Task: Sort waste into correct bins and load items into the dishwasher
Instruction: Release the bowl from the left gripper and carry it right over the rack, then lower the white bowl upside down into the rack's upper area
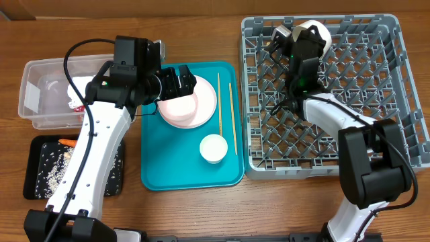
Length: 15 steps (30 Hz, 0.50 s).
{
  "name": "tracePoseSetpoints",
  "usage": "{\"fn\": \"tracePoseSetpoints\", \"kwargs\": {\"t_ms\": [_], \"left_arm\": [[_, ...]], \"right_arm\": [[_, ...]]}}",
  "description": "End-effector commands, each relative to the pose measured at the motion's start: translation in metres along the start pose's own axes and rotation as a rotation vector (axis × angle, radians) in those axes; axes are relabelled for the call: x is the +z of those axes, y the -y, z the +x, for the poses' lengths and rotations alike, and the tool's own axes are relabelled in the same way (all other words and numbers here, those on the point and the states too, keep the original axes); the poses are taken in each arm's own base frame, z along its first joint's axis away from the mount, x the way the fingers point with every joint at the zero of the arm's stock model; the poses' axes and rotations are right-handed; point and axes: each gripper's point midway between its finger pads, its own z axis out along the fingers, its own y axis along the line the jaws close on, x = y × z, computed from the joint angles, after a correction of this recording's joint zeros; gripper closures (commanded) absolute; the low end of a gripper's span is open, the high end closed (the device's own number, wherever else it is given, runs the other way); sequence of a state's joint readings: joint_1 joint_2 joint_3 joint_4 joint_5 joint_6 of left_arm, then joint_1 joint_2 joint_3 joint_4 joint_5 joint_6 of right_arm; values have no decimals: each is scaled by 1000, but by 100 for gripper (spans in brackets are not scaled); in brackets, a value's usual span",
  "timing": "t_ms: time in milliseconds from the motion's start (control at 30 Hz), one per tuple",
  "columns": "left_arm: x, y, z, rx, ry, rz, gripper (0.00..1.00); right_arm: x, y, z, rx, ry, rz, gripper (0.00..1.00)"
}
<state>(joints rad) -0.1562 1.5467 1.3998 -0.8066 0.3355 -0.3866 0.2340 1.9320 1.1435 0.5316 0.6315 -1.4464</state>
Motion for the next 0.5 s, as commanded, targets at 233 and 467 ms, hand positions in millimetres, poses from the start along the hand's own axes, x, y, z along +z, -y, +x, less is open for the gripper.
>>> {"fn": "tracePoseSetpoints", "kwargs": {"t_ms": [233,467], "left_arm": [[-8,4,-8,14,31,4,0],[-8,4,-8,14,31,4,0]], "right_arm": [[-10,-2,-17,3,2,2,49],[-18,-4,-33,-2,33,0,0]]}}
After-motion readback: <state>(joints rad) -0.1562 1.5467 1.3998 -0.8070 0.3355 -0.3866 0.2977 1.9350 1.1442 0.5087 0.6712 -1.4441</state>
